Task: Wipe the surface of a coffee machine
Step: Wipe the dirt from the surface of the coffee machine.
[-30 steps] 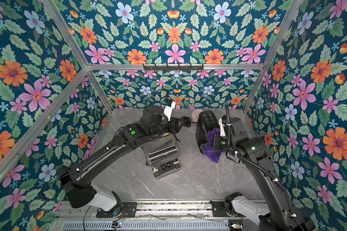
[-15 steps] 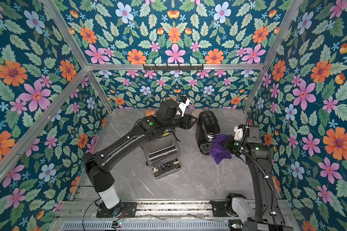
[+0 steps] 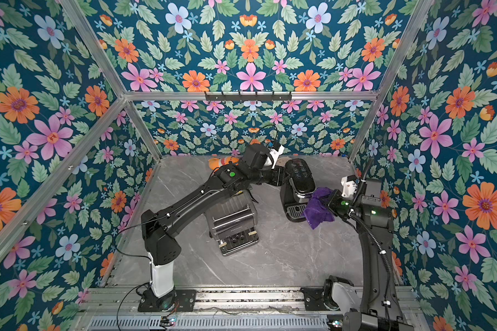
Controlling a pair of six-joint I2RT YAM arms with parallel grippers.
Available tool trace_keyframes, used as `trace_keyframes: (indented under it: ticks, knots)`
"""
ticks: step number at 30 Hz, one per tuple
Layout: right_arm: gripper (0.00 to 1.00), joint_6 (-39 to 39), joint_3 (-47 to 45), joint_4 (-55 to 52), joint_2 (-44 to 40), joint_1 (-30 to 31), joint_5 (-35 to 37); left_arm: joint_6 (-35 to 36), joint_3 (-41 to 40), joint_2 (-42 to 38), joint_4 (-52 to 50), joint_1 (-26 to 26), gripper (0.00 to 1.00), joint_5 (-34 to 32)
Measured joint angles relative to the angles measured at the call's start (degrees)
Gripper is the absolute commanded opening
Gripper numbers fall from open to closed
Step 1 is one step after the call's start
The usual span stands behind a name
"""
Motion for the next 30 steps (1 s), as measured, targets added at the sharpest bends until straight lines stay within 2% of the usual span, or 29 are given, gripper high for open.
trace_keyframes:
  ticks: [8,20,30]
  knots:
    - [0.00,0.33,-3.54,2.25,0.63,-1.64,1.11,2.03,4.74,4.83,-1.27,0.07,0.49,-2.49]
    - [0.00,2.75,-3.58,6.10,3.96,-2.25,-0.81,3.61,6.14,8.44,-1.20,0.07,0.49,-2.75]
    - [0.00,5.42,-7.17,7.69,0.59,-0.72,-3.72,4.46,5.92,9.70,-1.22,0.07,0.49,-3.74]
